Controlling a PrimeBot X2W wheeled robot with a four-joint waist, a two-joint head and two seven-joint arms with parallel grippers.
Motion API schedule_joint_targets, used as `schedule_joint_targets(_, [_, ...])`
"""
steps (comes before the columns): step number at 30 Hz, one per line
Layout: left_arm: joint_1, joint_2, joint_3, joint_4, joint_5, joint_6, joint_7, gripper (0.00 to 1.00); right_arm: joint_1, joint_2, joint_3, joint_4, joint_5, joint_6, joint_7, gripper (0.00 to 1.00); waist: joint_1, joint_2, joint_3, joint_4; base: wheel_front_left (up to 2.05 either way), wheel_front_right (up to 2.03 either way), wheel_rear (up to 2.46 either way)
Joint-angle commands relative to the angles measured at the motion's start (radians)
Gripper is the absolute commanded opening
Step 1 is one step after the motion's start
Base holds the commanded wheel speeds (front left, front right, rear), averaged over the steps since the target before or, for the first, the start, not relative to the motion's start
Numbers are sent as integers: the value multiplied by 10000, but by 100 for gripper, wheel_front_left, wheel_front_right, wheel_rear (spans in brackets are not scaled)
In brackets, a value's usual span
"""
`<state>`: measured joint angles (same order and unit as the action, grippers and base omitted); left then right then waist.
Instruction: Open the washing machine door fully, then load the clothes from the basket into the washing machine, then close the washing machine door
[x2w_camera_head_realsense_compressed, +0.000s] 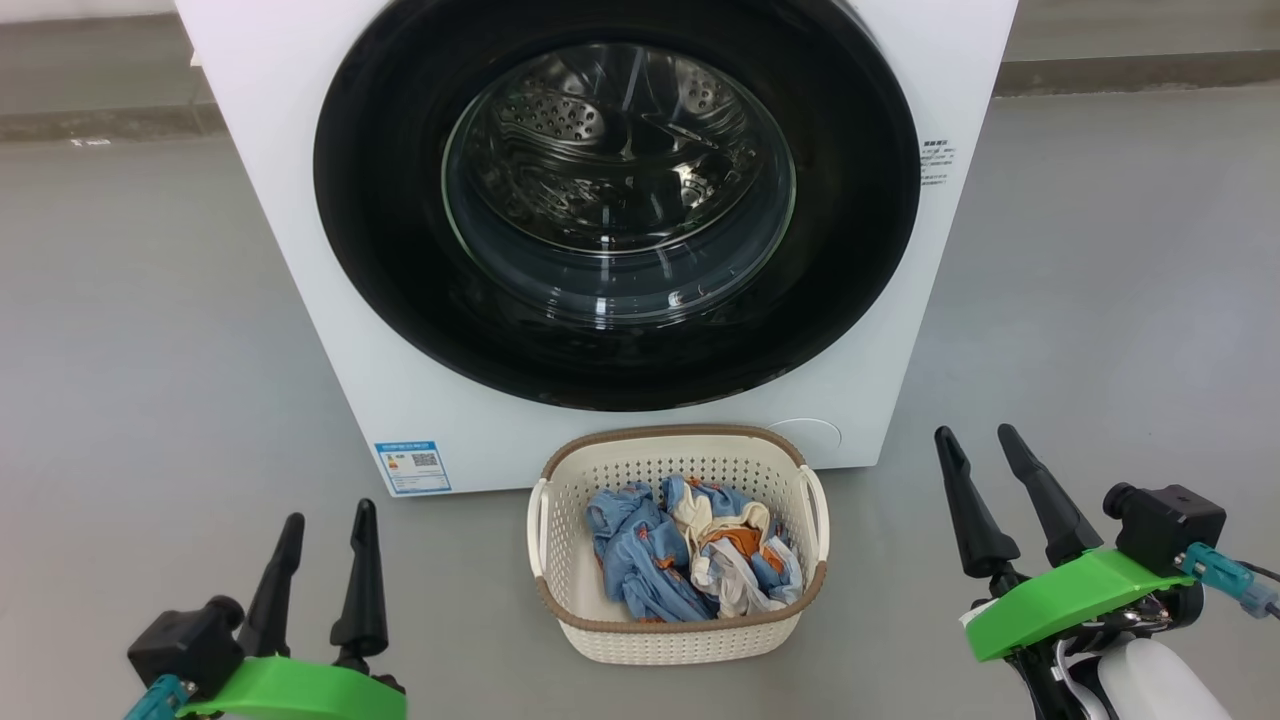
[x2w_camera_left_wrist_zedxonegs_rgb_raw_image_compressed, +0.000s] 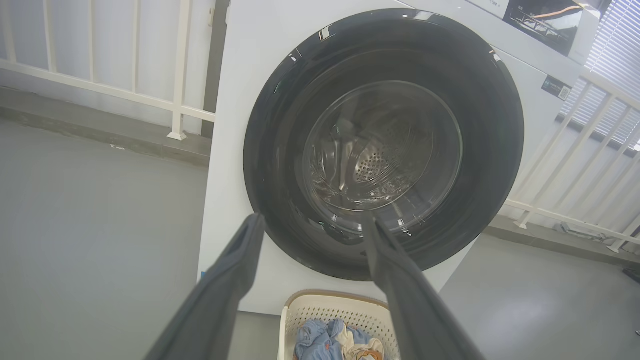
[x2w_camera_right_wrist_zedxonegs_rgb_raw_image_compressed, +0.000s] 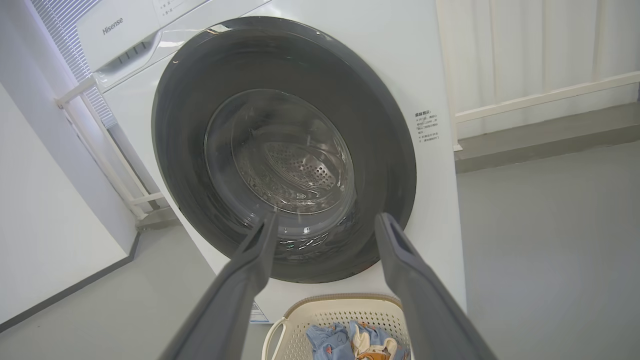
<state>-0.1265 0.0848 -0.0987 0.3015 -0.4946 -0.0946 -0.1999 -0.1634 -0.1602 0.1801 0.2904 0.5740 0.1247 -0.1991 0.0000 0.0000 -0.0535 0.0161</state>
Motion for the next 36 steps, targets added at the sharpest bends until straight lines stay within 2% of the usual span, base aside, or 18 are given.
schedule_joint_targets(1, [-479,254,200,-170,327,34,-162,100,-502,-151,207,-230,-339,52,-168,100,0,0,0,2,0,0,0])
schedule_joint_targets(17, [-709,373,87,-73,1870,60,-619,100,-728,-306,513,-240,-2004,60,-626,100,0,0,8,-10,0,0,0])
schedule_joint_targets(36, [-777,387,214,23,1788,55,-619,100,-727,-233,285,-169,-1996,60,-626,100,0,0,42,-20,0,0,0])
